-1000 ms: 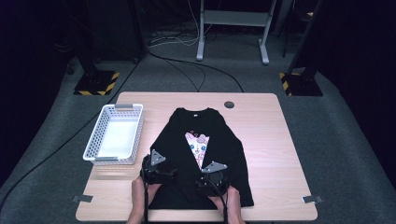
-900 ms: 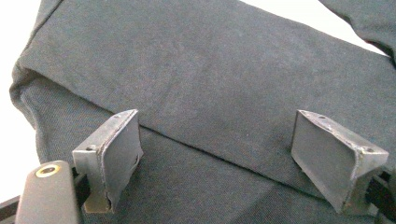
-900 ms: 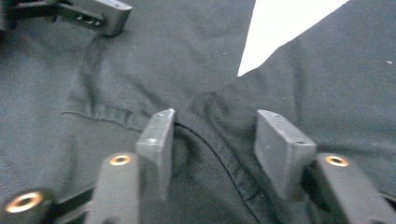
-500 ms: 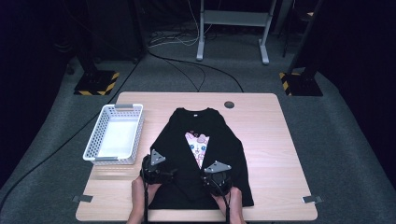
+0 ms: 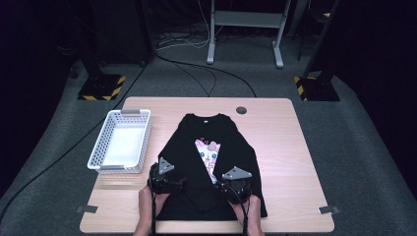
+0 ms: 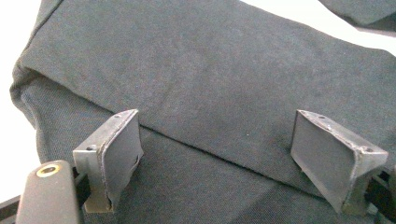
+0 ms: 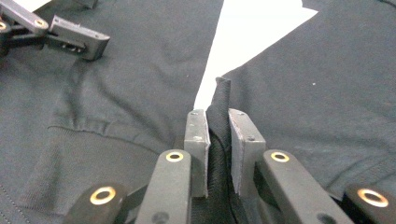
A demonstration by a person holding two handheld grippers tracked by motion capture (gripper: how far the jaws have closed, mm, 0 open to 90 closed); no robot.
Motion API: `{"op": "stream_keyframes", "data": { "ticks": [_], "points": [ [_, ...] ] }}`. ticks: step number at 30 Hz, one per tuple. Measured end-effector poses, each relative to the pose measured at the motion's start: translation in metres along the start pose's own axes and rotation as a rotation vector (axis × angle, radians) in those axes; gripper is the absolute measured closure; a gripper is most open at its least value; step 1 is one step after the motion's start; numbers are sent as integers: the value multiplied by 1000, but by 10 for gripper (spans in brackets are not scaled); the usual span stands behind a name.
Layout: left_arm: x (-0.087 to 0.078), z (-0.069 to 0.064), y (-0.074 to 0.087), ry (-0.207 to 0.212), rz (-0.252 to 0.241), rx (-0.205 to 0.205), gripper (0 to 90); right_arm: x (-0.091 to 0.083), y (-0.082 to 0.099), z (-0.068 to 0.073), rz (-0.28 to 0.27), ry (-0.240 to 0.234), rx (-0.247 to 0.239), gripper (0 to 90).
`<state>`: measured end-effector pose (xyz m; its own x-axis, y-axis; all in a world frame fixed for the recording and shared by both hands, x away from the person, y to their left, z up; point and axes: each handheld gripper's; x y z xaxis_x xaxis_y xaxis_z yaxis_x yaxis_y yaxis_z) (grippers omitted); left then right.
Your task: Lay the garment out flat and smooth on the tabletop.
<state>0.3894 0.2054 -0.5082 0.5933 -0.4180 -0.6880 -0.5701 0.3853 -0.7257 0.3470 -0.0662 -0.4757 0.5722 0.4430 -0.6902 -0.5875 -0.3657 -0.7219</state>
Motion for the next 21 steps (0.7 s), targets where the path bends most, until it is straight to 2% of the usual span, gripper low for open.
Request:
{"op": "stream_keyframes", "data": {
  "ticks": [10, 21],
  "points": [
    [0, 0, 0, 0, -2, -2, 164, -8, -4, -11, -21, 16, 3, 792],
    [0, 0, 0, 0, -1, -1, 163, -20, -10, -27, -44, 45, 27, 792]
  ]
}}
Point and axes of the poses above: each handheld gripper's, and its own axes: x roughly forward along the jaws, y roughly out of its underside, z roughly to its left, and after that the axes turned 1 degree about -y, right-handed
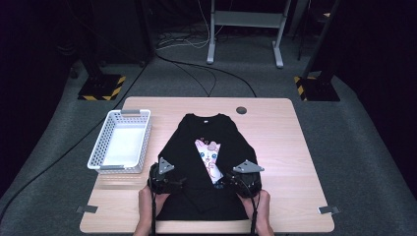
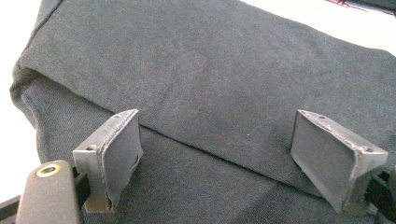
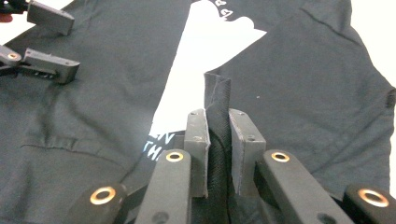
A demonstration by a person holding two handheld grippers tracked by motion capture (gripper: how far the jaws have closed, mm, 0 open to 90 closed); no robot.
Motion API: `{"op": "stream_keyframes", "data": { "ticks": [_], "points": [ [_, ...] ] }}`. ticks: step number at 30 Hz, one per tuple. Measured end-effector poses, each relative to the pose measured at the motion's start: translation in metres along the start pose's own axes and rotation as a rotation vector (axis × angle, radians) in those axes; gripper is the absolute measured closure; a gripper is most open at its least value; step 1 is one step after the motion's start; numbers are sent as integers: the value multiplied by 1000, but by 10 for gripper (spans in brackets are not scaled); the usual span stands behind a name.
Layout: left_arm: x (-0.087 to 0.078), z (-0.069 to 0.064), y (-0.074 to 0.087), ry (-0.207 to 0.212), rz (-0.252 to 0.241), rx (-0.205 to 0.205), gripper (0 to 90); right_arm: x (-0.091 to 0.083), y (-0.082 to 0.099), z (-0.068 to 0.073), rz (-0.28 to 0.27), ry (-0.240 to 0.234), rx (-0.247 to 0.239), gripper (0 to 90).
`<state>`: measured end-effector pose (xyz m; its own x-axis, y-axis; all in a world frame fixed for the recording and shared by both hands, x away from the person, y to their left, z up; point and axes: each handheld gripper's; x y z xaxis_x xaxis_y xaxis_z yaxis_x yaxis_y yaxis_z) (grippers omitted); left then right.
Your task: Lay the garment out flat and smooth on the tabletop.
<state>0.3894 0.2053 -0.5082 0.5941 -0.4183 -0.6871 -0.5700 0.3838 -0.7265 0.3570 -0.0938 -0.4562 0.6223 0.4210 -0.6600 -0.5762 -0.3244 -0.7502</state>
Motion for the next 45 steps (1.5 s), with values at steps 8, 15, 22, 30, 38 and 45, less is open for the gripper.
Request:
{"op": "stream_keyframes", "data": {
  "ticks": [8, 15, 22, 30, 38, 45],
  "points": [
    [0, 0, 0, 0, 0, -1, 164, -11, -8, -12, -33, 32, 12, 795],
    [0, 0, 0, 0, 1, 1, 164, -19, -14, -25, -50, 56, 27, 796],
    [0, 0, 0, 1, 0, 2, 168, -33, -17, -39, -95, 83, 65, 796],
    [0, 0, 0, 1, 1, 4, 168, -44, -14, -56, -110, 114, 99, 797],
    [0, 0, 0, 1, 1, 4, 168, -52, -4, -73, -114, 148, 146, 796],
    [0, 0, 0, 1, 1, 4, 168, -56, 4, -90, -115, 178, 199, 796]
  ]
}}
Point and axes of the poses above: each handheld gripper's, and its own axes: x roughly forward along the jaws, y roughly out of its underside, z roughly to its left, and after that the axes turned 1 degree about -y, right-handed
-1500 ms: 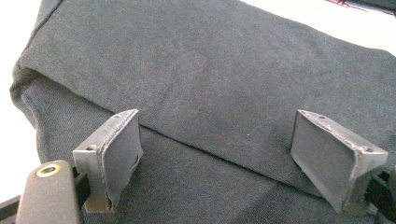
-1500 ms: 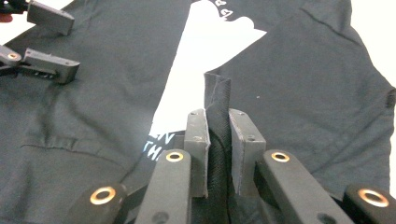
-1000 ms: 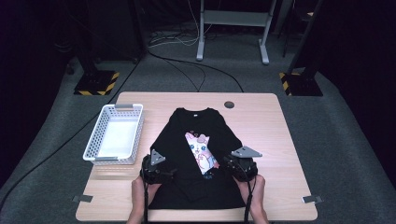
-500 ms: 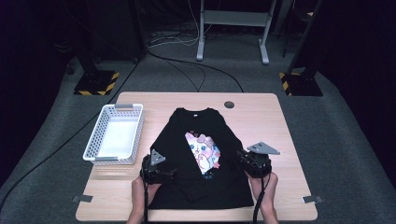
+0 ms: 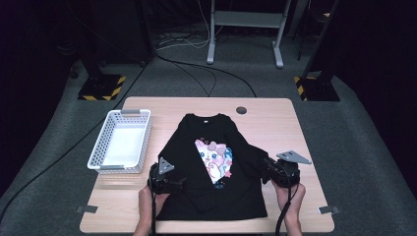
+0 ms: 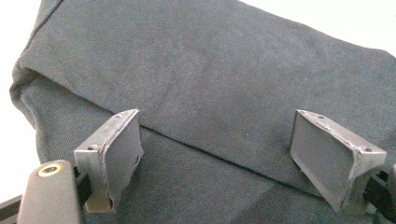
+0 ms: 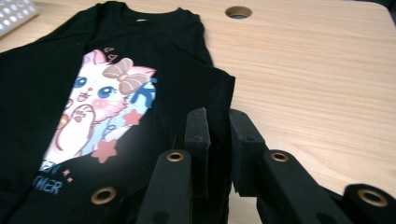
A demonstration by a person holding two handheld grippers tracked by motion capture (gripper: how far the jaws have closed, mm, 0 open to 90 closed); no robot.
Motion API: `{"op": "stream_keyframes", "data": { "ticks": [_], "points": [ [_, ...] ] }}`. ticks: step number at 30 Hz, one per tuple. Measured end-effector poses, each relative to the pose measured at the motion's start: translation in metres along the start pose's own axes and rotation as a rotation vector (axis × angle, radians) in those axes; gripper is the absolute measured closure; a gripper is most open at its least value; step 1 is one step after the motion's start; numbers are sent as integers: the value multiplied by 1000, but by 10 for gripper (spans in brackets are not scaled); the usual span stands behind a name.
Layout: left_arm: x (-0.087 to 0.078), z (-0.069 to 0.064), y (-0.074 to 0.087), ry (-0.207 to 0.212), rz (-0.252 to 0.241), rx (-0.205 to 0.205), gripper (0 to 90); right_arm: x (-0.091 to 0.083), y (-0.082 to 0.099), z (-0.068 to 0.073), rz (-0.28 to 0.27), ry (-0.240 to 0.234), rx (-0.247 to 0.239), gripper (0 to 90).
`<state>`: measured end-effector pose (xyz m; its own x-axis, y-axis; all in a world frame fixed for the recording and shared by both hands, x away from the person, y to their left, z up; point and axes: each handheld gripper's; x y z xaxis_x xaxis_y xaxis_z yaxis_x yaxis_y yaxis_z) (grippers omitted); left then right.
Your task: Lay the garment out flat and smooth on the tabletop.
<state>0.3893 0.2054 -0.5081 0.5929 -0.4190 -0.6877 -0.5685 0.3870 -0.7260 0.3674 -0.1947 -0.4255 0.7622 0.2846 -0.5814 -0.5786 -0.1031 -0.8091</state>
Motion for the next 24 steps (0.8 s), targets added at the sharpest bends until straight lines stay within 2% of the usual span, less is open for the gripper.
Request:
{"op": "stream_keyframes", "data": {
  "ticks": [8, 16, 24],
  "points": [
    [0, 0, 0, 0, 0, 0, 168, -2, 9, -19, 13, 33, 42, 796],
    [0, 0, 0, 0, -1, 0, 168, 2, 20, -32, 33, 67, 84, 796],
    [0, 0, 0, -1, 0, 0, 168, 1, 27, -44, 56, 110, 96, 796]
  ]
}}
Point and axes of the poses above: each handheld gripper's, and its own axes: x roughly forward along the jaws, y roughly out of its underside, z roughly to its left, and after that the axes turned 1 degree about -y, right-handed
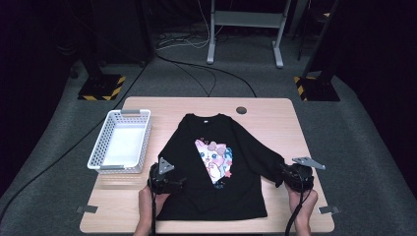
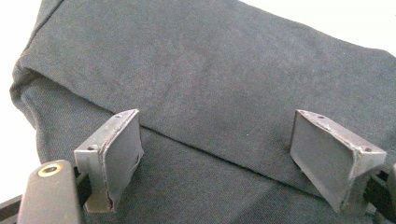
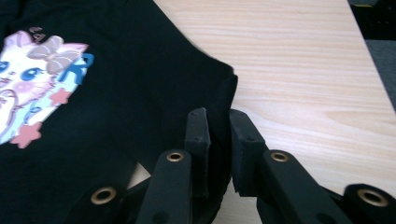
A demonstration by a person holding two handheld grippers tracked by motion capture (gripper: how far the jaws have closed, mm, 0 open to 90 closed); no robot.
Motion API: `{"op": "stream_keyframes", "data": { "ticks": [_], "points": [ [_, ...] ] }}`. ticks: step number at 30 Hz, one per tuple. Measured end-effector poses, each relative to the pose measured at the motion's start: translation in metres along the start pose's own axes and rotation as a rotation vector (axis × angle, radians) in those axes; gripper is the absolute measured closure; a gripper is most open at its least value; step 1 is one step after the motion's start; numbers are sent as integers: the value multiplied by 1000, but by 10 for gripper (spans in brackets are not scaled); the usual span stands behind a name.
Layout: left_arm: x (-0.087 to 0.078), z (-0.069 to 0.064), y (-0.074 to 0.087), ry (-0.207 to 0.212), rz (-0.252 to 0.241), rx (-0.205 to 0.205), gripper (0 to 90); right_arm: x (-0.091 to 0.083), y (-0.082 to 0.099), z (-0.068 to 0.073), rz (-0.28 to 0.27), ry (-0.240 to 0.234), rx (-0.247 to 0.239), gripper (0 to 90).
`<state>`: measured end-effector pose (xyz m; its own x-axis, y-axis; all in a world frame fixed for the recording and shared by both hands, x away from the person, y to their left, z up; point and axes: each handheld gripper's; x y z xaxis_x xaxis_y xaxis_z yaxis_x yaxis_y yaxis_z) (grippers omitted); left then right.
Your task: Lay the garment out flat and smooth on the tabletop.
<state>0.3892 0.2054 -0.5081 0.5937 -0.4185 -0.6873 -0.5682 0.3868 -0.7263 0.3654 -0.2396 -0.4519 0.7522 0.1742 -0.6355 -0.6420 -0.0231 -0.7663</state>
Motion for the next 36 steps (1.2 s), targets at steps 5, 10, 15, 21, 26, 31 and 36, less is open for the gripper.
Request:
{"op": "stream_keyframes", "data": {
  "ticks": [5, 10, 15, 21, 26, 31, 36],
  "points": [
    [0, 0, 0, 0, 0, 0, 168, 2, 3, -8, 12, 22, 17, 793],
    [0, 0, 0, 0, 0, 0, 168, 5, 7, -17, 35, 44, 28, 779],
    [0, 0, 0, 0, 0, 0, 168, 5, 11, -29, 62, 72, 52, 719],
    [0, 0, 0, 0, 0, 0, 168, -7, 22, -47, 71, 113, 111, 597],
    [0, 0, 0, -1, 0, -2, 168, -17, 23, -49, 68, 85, 121, 396],
    [0, 0, 0, -1, 0, -1, 168, -16, 18, -25, 63, 9, 50, 225],
    [0, 0, 0, -1, -1, -1, 168, -4, 16, 16, 81, -70, -52, 80]
  ]
}}
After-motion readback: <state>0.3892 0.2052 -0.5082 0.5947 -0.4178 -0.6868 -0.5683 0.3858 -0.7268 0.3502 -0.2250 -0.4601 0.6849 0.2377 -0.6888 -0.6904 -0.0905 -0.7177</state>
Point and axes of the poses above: each handheld gripper's, and its own axes: x roughly forward along the jaws, y roughly out of its underside, z roughly to its left, and after that the axes turned 1 degree about -y, right-handed
